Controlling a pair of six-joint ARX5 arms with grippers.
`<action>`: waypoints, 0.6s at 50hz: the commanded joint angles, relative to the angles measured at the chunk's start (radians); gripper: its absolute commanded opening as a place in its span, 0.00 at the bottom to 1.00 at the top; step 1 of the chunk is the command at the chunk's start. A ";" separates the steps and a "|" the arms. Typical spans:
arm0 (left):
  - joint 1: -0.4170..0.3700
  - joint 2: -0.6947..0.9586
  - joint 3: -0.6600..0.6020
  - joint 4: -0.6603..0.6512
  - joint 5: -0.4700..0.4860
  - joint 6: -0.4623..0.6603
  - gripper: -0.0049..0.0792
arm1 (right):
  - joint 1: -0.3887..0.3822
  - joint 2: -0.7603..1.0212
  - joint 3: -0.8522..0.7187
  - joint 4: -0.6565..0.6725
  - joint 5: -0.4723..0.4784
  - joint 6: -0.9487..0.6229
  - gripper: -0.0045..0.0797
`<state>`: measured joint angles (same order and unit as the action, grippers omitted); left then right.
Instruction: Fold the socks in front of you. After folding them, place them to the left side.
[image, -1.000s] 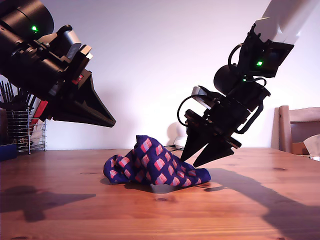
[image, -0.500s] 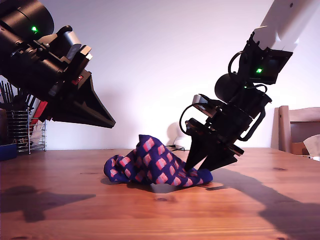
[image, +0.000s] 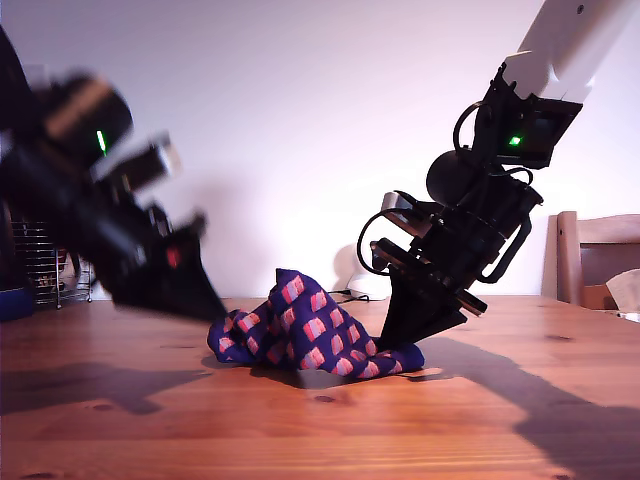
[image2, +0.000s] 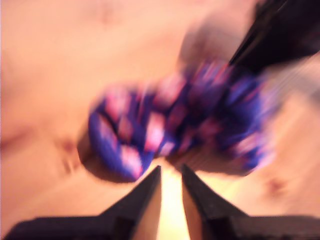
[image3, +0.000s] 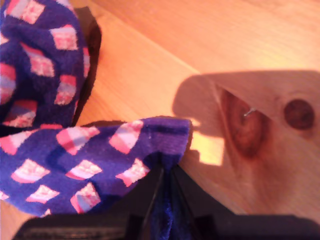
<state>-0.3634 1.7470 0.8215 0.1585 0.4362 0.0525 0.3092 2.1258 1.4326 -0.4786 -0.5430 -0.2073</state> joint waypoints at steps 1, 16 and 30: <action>0.001 0.019 -0.007 0.058 0.005 0.001 0.19 | 0.005 0.022 0.006 0.003 -0.004 -0.003 0.04; 0.019 0.114 0.017 0.209 0.043 0.008 0.18 | 0.005 0.022 0.006 0.002 -0.004 -0.003 0.04; 0.016 0.244 0.095 0.209 -0.013 0.061 0.03 | 0.005 0.022 0.013 -0.015 -0.008 -0.003 0.04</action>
<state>-0.3462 1.9602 0.8967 0.3637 0.4446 0.0917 0.3092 2.1258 1.4330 -0.4850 -0.5438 -0.2073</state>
